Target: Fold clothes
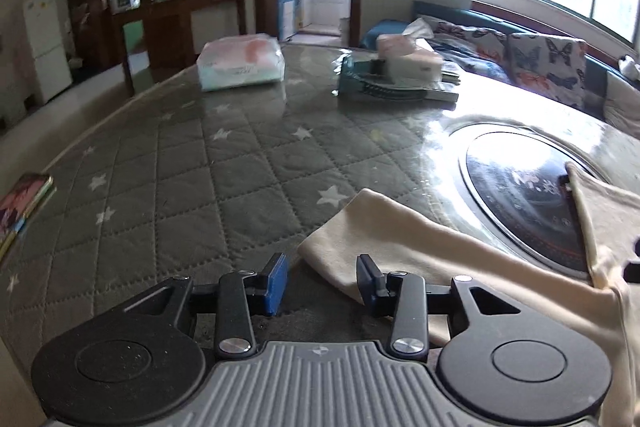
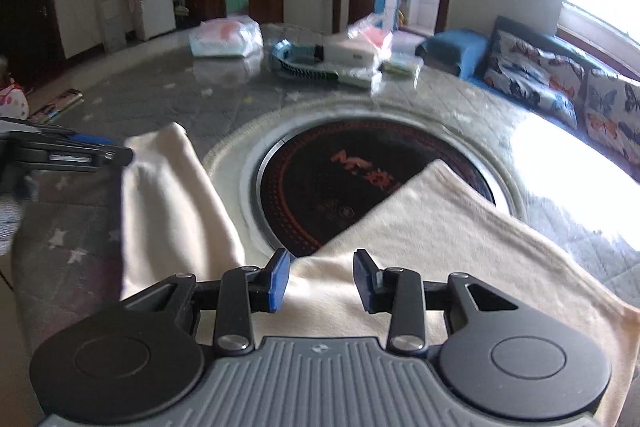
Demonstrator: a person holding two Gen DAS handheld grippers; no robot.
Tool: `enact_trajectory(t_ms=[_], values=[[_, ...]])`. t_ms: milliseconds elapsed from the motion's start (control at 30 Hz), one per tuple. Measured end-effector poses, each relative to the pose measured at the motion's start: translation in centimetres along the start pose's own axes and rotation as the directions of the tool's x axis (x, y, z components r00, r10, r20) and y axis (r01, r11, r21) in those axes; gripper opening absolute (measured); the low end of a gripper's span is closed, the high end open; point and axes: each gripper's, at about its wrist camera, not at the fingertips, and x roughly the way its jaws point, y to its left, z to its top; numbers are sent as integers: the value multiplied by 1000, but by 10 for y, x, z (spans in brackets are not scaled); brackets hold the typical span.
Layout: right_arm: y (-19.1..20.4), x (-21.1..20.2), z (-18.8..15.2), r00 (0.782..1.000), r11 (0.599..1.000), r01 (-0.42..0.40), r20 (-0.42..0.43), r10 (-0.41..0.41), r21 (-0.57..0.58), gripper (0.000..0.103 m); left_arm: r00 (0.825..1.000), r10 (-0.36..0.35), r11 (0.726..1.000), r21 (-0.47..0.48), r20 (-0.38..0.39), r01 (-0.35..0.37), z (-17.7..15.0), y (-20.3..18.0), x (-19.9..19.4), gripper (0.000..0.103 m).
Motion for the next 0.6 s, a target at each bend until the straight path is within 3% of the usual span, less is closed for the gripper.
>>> enact_trajectory(t_ms=[200, 267, 433, 500, 600], values=[[15, -21, -2, 1000, 998, -10, 27, 11, -61, 38, 1000, 1, 999, -36, -6, -1, 0, 1, 4, 41], [18, -26, -5, 999, 998, -14, 28, 16, -67, 45, 1000, 5, 999, -32, -3, -5, 0, 0, 5, 41], [27, -30, -14, 999, 998, -28, 21, 29, -64, 50, 1000, 10, 999, -41, 7, -10, 0, 0, 6, 39], [29, -30, -18, 999, 998, -33, 16, 34, -56, 50, 1000, 5, 999, -46, 11, -4, 0, 2, 7, 18], [31, -32, -23, 999, 998, -38, 17, 38, -40, 50, 999, -16, 997, -77, 32, 18, 4, 4, 4, 8]])
